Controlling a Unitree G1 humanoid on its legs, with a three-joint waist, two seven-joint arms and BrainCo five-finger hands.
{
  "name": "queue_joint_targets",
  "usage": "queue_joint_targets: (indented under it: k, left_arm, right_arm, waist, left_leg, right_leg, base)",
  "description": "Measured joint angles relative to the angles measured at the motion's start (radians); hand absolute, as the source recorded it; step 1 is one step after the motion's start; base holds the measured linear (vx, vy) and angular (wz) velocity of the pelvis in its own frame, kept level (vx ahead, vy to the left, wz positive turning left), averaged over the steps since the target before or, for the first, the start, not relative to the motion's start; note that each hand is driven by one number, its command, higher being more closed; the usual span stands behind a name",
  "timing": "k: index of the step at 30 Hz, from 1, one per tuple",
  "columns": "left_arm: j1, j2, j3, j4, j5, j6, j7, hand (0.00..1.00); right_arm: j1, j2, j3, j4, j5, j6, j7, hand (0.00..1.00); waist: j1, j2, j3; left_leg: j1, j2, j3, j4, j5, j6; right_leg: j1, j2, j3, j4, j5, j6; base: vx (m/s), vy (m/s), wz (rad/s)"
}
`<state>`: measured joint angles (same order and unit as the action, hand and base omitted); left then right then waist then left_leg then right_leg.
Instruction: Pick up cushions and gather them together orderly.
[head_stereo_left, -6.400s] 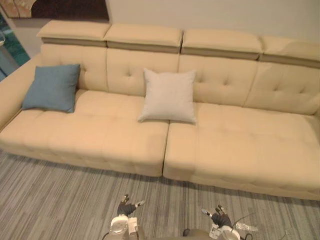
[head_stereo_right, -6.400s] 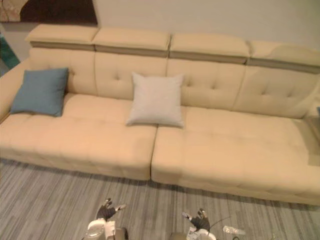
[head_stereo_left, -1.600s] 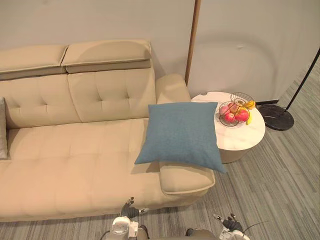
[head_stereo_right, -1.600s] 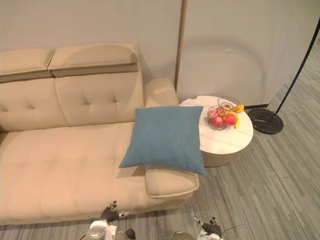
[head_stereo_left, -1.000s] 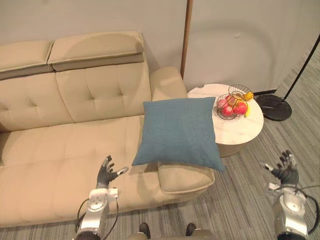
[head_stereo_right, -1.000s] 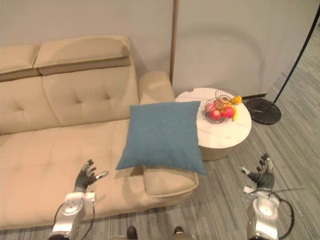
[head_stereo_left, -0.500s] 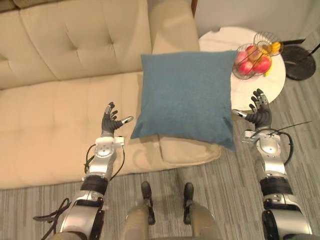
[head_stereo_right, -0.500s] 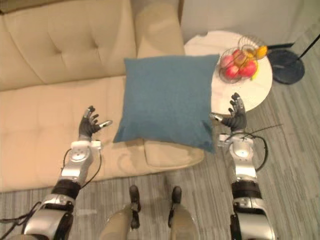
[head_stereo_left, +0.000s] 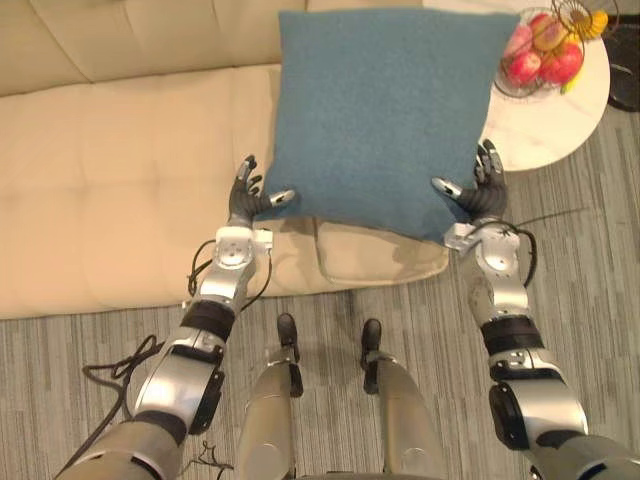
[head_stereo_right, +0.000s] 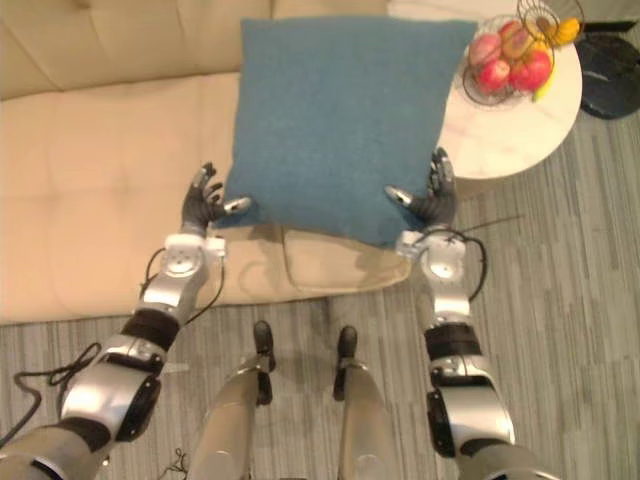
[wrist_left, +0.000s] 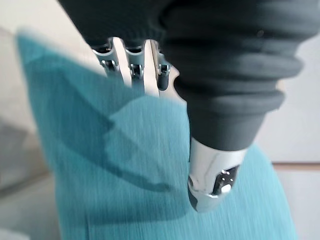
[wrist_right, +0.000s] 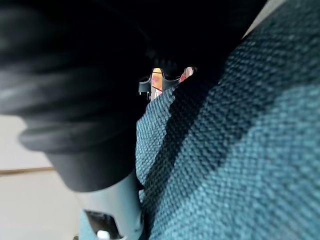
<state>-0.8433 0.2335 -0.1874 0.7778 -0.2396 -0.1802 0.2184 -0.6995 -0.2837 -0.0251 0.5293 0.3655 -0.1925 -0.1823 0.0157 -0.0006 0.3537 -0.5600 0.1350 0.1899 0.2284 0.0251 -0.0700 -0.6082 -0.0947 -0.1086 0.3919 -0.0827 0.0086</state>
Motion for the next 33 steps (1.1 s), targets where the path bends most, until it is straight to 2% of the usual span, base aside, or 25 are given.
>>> queue_joint_targets:
  k: [1,2,10,15,17,20,26,28,30,33]
  left_arm:
    - [-0.022,-0.005,-0.007,0.001,0.000,0.001,0.011,0.00]
    - [-0.039,-0.012,-0.009,0.001,0.000,0.001,0.019,1.00]
    - [-0.138,-0.014,-0.069,-0.001,0.000,0.014,0.069,1.00]
    - [-0.147,-0.014,-0.097,-0.083,-0.001,0.014,0.089,1.00]
    - [-0.146,-0.014,-0.107,-0.117,-0.010,0.014,0.095,1.00]
    - [-0.131,-0.033,-0.134,-0.203,-0.037,0.014,0.111,1.00]
    - [0.098,-0.076,-0.165,-0.456,-0.037,0.004,0.118,1.00]
    - [0.229,-0.122,-0.165,-0.563,-0.037,-0.011,0.132,1.00]
    - [0.296,-0.131,-0.167,-0.622,-0.037,-0.013,0.131,1.00]
    - [0.455,-0.132,-0.205,-0.694,-0.039,-0.034,0.129,1.00]
  right_arm:
    - [-0.013,0.007,0.002,0.000,0.000,-0.002,-0.008,0.00]
    - [-0.022,0.010,0.008,0.000,0.001,-0.006,-0.015,1.00]
    - [-0.038,0.004,0.039,-0.005,0.061,-0.033,-0.036,1.00]
    - [-0.037,0.002,0.039,-0.040,0.119,-0.044,-0.038,1.00]
    - [-0.034,0.004,0.042,-0.063,0.149,-0.044,-0.044,1.00]
    - [0.045,0.007,0.047,-0.165,0.156,-0.044,-0.067,1.00]
    - [0.315,0.051,0.046,-0.429,0.143,-0.048,-0.094,1.00]
    - [0.428,0.087,0.046,-0.548,0.099,-0.061,-0.099,1.00]
    - [0.480,0.102,0.046,-0.608,0.065,-0.066,-0.099,1.00]
    - [0.591,0.141,0.056,-0.671,-0.022,-0.066,-0.096,1.00]
  waist:
    - [0.000,0.000,0.000]
    - [0.000,0.000,0.000]
    - [-0.001,-0.002,0.001]
    - [-0.001,-0.003,0.002]
    - [0.000,-0.012,0.007]
    - [0.000,-0.019,0.014]
    - [-0.007,-0.016,0.012]
    - [-0.011,-0.015,0.006]
    - [-0.013,-0.013,0.001]
    - [-0.013,-0.011,-0.055]
  left_leg:
    - [-0.015,0.006,0.002,-0.003,0.008,0.000]
    - [-0.025,0.009,0.005,-0.007,0.014,-0.002]
    - [-0.050,0.020,0.010,-0.017,0.029,-0.009]
    - [-0.046,0.022,0.022,-0.016,0.029,-0.009]
    - [-0.031,0.023,0.027,-0.017,0.028,-0.009]
    - [0.018,0.025,0.035,-0.020,0.024,-0.014]
    - [0.164,0.014,0.049,-0.079,0.008,-0.019]
    - [0.222,0.005,0.052,-0.104,0.009,-0.019]
    - [0.244,0.001,0.048,-0.108,0.010,-0.019]
    - [0.307,-0.019,0.040,-0.157,0.018,-0.017]
  right_leg:
    - [-0.013,0.005,-0.002,-0.006,0.010,-0.003]
    - [-0.021,0.008,-0.005,-0.012,0.017,-0.006]
    - [-0.039,0.018,-0.011,-0.035,0.034,-0.009]
    - [-0.039,0.019,-0.006,-0.035,0.034,-0.009]
    - [-0.030,0.020,0.003,-0.035,0.034,-0.009]
    - [0.018,0.021,0.004,-0.040,0.034,-0.009]
    - [0.150,0.017,0.002,-0.069,0.015,0.006]
    - [0.199,0.009,-0.006,-0.068,0.002,0.008]
    - [0.223,0.005,-0.015,-0.068,-0.004,0.013]
    - [0.275,-0.005,-0.022,-0.082,-0.020,0.021]
  base:
    - [-0.08,-0.046,-0.05]
    - [-0.05,-0.039,0.01]
    - [0.03,-0.027,-0.01]
    - [0.04,-0.018,-0.04]
    - [0.03,-0.032,-0.10]
    - [0.03,-0.021,-0.04]
    - [0.03,-0.008,-0.01]
    - [0.06,0.008,0.10]
    - [0.05,0.008,0.11]
    - [0.11,0.030,0.14]
